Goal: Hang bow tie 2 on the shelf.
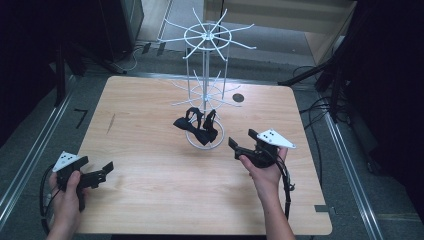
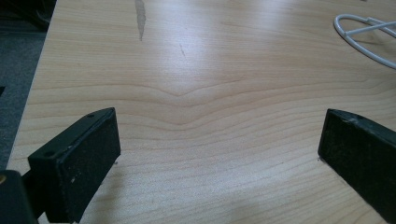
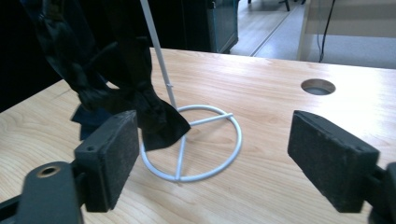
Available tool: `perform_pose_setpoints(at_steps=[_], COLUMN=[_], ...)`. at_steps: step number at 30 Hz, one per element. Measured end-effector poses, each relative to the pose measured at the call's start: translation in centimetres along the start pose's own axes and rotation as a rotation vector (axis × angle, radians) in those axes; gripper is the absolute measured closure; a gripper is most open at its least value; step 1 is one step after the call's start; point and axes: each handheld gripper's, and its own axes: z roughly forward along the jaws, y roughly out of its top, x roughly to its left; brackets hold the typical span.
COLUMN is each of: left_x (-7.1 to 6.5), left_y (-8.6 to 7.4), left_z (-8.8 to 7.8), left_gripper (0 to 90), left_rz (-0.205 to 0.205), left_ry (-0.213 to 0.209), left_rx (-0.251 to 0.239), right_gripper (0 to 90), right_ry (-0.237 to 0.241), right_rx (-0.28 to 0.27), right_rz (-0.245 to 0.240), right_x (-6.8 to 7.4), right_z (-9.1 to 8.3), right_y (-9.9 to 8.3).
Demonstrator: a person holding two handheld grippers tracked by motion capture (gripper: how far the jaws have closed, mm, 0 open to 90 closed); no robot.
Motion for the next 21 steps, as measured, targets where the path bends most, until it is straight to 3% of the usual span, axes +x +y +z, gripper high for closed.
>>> perform_pose_setpoints(at_steps=[10, 21], left_x=[0.0, -0.1], left_y=[0.0, 0.0], left_z=[0.0, 0.0], left_gripper=[0.0, 0.0], left_rz=[0.001, 0.001], left_ry=[0.001, 0.004], left_rx=[-0.003, -0.005], right_gripper=[0.0, 0.0], right_ry=[0.000, -0.057], right_rx=[0.029, 0.042], right_rz=[0.024, 0.027], right_x=[-1.3, -2.5], right_z=[-1.1, -2.4], right_y=[-1.9, -3.7])
